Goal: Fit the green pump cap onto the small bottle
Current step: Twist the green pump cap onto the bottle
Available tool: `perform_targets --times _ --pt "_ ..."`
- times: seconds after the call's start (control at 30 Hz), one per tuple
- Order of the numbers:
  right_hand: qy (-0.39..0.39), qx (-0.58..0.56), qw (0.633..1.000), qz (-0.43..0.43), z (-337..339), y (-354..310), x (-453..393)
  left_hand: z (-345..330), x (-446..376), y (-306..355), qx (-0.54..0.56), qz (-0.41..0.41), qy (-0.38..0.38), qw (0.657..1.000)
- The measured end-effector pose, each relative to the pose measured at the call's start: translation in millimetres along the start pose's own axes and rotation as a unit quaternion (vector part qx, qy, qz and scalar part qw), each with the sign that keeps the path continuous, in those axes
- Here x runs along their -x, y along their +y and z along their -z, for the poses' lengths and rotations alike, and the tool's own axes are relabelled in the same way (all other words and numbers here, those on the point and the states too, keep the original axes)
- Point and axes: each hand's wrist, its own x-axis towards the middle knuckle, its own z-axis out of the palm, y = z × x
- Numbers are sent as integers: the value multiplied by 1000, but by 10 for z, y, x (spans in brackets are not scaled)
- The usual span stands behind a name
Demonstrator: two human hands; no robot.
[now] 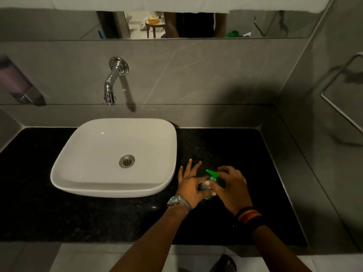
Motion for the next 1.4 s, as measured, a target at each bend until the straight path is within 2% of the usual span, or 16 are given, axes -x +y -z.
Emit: perform_targets --times 0.1,0.23,0.33,0.5,0.57,0.7,0.77,0.93,1.07,1.13,1.27,1.4 --pt "-27 -17 999 32 33 17 -7 0 -13 -3 -5 -1 -1 1000" --pt "-28 102 991 76 67 -37 5 -4 -15 -2 -8 -1 5 1000" --pt "-3 144 988 50 47 -70 9 -5 -13 -9 -10 -6 6 1000" --pt "19 41 997 -70 -42 -127 60 14 -1 40 -23 -3 2 1000" --pt "25 1 998 -60 -111 -86 100 5 2 33 -25 -6 3 1000" --pt "-38 -160 986 22 -104 56 53 -24 8 15 -16 -1 8 1000" --pt "-26 -152 987 45 -99 101 2 -23 15 0 -13 -6 7 1000" --pt "14 -99 995 -18 -114 33 -77 -5 -16 22 -20 -2 4 1000" --pt "-23 -262 965 -6 -96 116 -19 -20 -5 1 -12 -4 5 1000" --pt "-20 -304 952 2 -84 169 4 -38 -1 -16 10 0 6 1000" --pt "-5 -225 974 -32 -71 135 -95 -59 -21 -52 6 -2 13 1000" --pt "-26 -217 975 -46 -24 119 -129 -38 -32 -79 -2 -17 3 1000"
